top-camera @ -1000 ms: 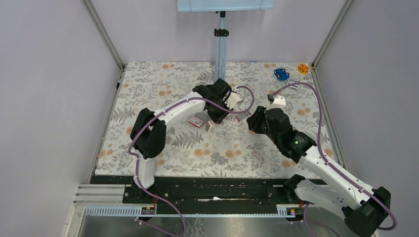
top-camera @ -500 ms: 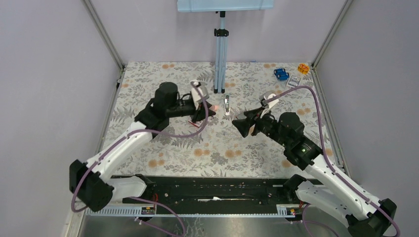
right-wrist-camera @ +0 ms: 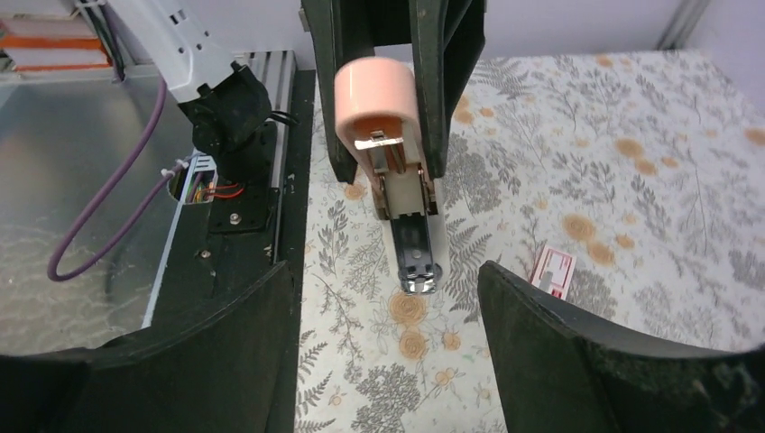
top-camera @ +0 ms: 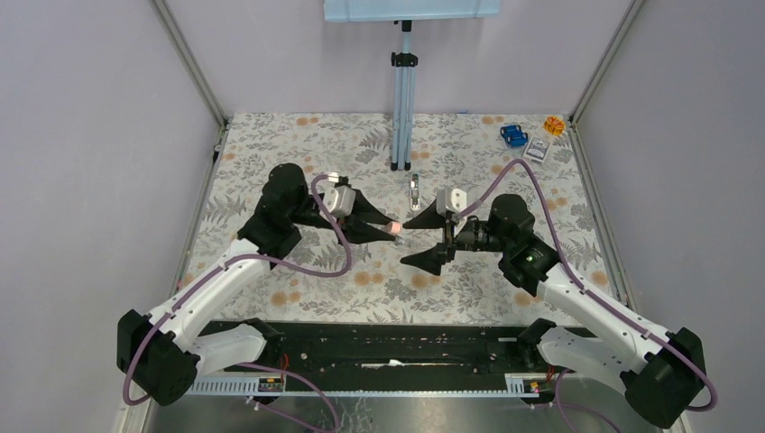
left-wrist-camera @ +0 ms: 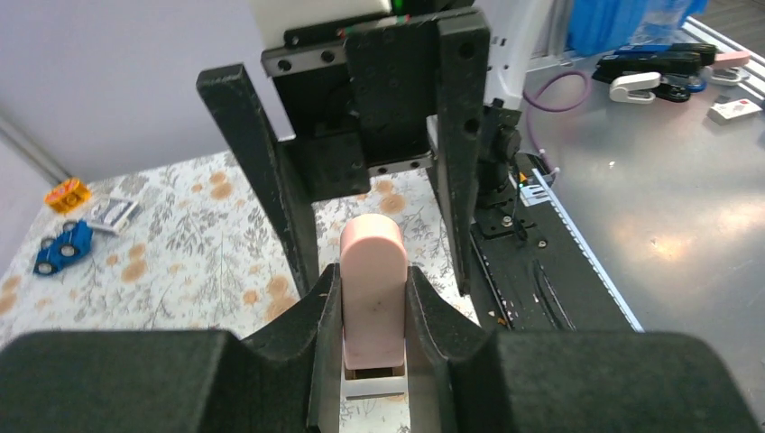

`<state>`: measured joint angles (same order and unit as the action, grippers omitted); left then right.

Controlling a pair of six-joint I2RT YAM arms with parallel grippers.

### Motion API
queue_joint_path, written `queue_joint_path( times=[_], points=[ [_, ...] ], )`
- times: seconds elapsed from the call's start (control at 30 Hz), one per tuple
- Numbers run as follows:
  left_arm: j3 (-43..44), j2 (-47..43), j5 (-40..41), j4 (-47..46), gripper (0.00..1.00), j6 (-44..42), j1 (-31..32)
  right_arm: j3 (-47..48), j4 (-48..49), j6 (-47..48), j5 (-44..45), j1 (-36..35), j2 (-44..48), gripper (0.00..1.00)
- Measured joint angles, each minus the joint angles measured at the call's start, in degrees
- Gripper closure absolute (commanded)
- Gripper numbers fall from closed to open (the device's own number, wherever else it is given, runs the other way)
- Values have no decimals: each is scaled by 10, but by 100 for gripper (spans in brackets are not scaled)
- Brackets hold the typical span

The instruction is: Unload the staples from the stapler

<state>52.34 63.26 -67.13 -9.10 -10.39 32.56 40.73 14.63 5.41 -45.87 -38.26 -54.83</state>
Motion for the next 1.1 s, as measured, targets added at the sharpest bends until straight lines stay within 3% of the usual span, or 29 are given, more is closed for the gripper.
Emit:
queue_joint_path(
  times=[0.27, 0.63, 1.1],
  points=[
    [-20, -18, -49, -82, 100, 49, 0, -35, 126, 36, -33, 0, -13, 20],
    [-60, -18, -50, -252, 100, 174, -1, -46, 283, -15, -34, -3, -68, 26],
    [-60, -12, -50, -280, 100, 198, -1, -58, 375, -75, -48, -18, -94, 44]
  ],
)
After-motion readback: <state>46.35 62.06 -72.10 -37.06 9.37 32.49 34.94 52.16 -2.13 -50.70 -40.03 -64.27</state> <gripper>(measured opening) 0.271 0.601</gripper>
